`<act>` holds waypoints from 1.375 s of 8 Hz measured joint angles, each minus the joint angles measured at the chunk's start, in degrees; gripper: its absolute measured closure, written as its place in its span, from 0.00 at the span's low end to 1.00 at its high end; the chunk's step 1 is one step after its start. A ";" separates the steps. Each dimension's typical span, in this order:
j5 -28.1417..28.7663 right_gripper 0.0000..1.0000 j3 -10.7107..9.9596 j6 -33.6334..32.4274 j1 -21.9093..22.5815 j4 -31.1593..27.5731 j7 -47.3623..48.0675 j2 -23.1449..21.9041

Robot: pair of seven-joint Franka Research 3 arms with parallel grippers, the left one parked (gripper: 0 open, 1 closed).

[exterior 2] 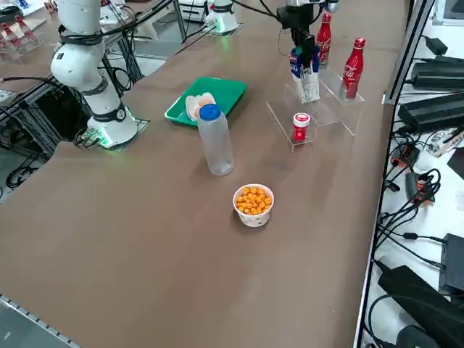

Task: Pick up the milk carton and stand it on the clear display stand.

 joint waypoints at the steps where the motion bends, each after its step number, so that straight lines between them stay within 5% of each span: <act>1: -0.16 0.39 0.00 0.21 0.05 0.00 0.00 0.08; 3: -0.18 0.37 0.00 0.69 0.09 0.00 0.00 0.28; 6: -0.21 0.03 -0.02 1.17 0.11 0.08 0.19 0.41; 11: -0.79 0.00 -0.45 0.80 1.57 3.47 4.60 0.49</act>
